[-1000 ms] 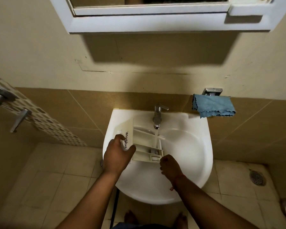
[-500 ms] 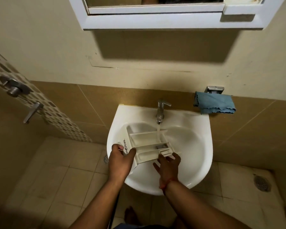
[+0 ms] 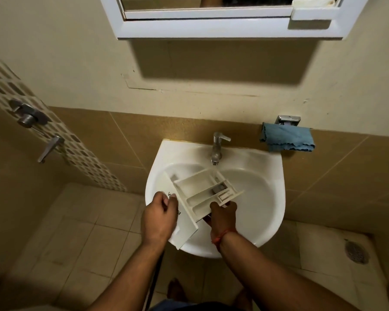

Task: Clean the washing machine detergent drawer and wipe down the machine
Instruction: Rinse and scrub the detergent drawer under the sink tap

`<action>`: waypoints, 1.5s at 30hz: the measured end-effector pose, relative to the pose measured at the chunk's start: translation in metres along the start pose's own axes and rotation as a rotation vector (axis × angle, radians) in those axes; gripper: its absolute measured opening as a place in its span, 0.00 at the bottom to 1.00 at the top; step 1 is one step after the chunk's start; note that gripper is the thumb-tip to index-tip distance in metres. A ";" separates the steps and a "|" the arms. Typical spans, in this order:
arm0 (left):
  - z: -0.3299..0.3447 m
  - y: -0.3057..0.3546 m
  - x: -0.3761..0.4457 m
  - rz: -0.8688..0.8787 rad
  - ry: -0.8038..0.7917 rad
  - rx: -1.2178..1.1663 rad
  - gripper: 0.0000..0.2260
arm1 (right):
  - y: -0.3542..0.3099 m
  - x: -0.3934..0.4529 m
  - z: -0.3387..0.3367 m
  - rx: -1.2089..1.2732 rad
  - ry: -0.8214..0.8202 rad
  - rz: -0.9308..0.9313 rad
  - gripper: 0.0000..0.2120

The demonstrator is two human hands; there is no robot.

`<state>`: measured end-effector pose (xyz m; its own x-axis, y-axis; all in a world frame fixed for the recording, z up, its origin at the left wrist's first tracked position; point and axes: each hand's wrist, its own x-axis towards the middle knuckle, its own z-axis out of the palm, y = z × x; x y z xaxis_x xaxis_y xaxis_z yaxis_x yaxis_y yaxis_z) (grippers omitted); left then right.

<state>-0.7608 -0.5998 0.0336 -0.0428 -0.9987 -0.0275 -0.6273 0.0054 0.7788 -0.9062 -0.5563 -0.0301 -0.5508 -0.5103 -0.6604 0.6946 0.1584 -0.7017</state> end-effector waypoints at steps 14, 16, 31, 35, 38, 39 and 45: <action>0.002 0.005 0.043 -0.287 -0.204 -0.236 0.13 | -0.054 0.043 0.012 -0.498 -0.221 -0.084 0.11; 0.007 0.006 0.046 -0.330 -0.370 -0.121 0.13 | -0.060 0.045 0.012 -0.562 -0.224 -0.106 0.13; 0.043 0.001 0.048 -0.224 -0.728 0.037 0.15 | -0.073 0.043 -0.006 -0.776 -0.174 -0.227 0.19; 0.051 -0.005 0.053 -0.140 -0.736 0.076 0.20 | -0.077 0.043 -0.007 -0.818 -0.201 -0.184 0.21; 0.055 -0.008 0.056 -0.133 -0.742 0.066 0.21 | -0.073 0.036 -0.006 -0.941 -0.009 -0.366 0.21; 0.056 -0.009 0.056 -0.140 -0.743 0.052 0.21 | -0.072 0.030 -0.004 -0.990 0.042 -0.499 0.20; 0.061 -0.011 0.057 -0.109 -0.737 0.027 0.22 | -0.042 0.003 0.021 -1.648 -0.422 -0.472 0.10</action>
<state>-0.8033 -0.6540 -0.0147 -0.4838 -0.7008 -0.5242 -0.6762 -0.0810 0.7323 -0.9273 -0.5820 0.0027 -0.2169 -0.8813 -0.4198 -0.7665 0.4201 -0.4858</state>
